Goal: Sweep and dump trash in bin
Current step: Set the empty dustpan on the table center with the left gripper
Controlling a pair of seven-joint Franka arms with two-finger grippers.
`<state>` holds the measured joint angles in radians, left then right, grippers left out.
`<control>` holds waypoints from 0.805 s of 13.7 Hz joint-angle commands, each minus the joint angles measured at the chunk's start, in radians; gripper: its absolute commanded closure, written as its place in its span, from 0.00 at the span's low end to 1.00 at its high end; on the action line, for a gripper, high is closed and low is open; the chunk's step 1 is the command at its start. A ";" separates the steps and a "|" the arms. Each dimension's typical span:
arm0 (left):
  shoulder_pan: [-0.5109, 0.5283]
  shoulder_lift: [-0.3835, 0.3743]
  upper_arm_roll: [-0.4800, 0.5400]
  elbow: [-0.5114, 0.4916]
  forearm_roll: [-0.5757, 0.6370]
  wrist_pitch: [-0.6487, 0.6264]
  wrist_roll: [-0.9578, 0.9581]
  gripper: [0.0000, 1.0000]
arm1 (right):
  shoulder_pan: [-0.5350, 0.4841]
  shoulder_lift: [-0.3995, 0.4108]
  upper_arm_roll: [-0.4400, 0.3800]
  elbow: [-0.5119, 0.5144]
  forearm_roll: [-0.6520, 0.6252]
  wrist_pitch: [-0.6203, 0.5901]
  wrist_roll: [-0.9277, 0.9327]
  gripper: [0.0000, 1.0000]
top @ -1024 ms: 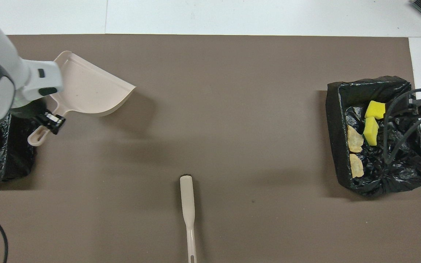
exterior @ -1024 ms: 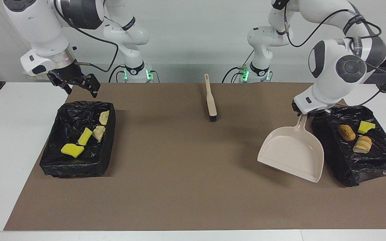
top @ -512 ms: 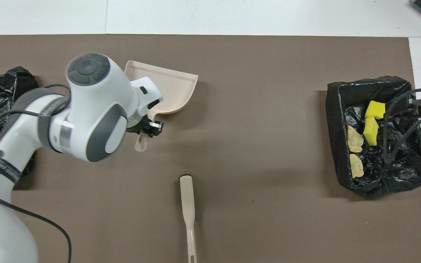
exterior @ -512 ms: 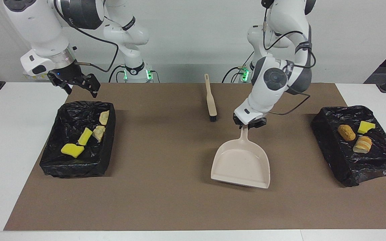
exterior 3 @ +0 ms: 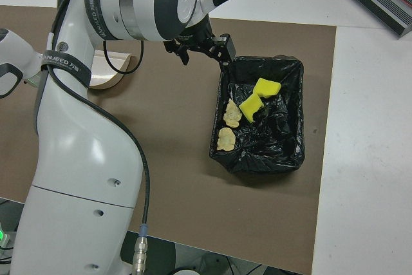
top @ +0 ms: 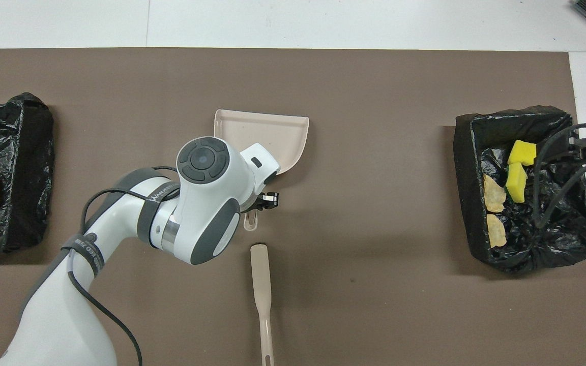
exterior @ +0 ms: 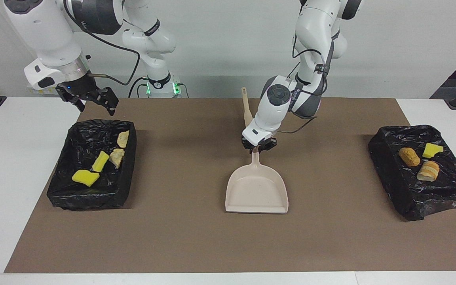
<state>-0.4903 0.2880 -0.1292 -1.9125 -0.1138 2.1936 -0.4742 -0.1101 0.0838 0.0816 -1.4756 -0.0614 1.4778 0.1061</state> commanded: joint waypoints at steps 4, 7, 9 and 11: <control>0.031 -0.081 0.037 0.058 -0.007 -0.142 -0.003 0.00 | -0.006 -0.010 0.003 -0.015 0.017 0.021 -0.025 0.00; 0.116 -0.102 0.037 0.133 -0.004 -0.237 0.063 0.00 | -0.006 -0.010 0.003 -0.015 0.017 0.021 -0.025 0.00; 0.192 -0.131 0.037 0.161 -0.004 -0.297 0.167 0.00 | -0.006 -0.010 0.003 -0.015 0.017 0.021 -0.025 0.00; 0.260 -0.162 0.037 0.182 -0.006 -0.357 0.273 0.00 | -0.006 -0.010 0.003 -0.015 0.017 0.021 -0.025 0.00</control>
<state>-0.2869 0.1574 -0.0839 -1.7468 -0.1142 1.9000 -0.2871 -0.1101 0.0838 0.0816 -1.4756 -0.0614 1.4778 0.1061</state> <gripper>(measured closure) 0.000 0.000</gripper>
